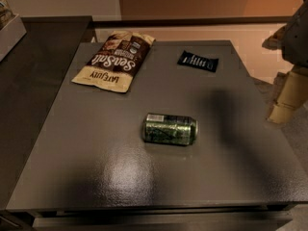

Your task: Pick green can

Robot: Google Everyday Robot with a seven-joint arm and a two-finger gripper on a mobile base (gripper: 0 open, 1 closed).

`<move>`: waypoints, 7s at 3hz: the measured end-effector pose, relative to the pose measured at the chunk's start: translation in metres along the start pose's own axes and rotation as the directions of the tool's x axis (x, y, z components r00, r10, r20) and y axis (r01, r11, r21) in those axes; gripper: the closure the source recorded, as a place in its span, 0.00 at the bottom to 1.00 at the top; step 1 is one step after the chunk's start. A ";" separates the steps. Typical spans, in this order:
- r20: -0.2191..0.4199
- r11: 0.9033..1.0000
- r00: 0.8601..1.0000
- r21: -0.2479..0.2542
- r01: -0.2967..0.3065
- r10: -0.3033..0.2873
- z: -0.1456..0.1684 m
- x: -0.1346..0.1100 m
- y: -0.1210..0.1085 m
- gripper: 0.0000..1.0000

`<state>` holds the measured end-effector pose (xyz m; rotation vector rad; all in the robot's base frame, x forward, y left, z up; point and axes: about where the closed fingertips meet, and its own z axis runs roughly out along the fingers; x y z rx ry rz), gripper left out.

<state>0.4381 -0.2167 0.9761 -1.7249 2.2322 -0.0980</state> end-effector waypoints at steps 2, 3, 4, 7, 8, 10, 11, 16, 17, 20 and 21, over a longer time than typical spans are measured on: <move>0.009 0.999 0.999 -0.011 0.052 -0.052 0.004 -0.023 0.004 0.00; 0.012 0.994 0.995 -0.036 0.101 -0.101 0.014 -0.046 0.011 0.00; 0.007 0.985 0.989 -0.082 0.149 -0.149 0.032 -0.071 0.027 0.00; -0.015 0.966 0.981 -0.180 0.186 -0.192 0.090 -0.115 0.078 0.00; -0.019 0.964 0.982 -0.195 0.182 -0.189 0.101 -0.121 0.085 0.00; -0.019 0.964 0.985 -0.207 0.163 -0.171 0.117 -0.131 0.088 0.00; -0.005 0.970 0.990 -0.197 0.140 -0.144 0.125 -0.132 0.082 0.00; -0.017 0.972 0.988 -0.185 0.146 -0.151 0.127 -0.126 0.066 0.93; -0.031 0.974 0.988 -0.171 0.147 -0.154 0.110 -0.128 0.058 1.00; 0.034 0.972 0.976 -0.085 0.217 -0.215 0.005 -0.156 0.018 1.00; 0.050 0.974 0.975 -0.060 0.218 -0.216 0.002 -0.161 0.015 1.00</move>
Offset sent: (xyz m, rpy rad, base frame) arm 0.0031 0.0339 -0.0013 -0.0056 0.0198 0.0869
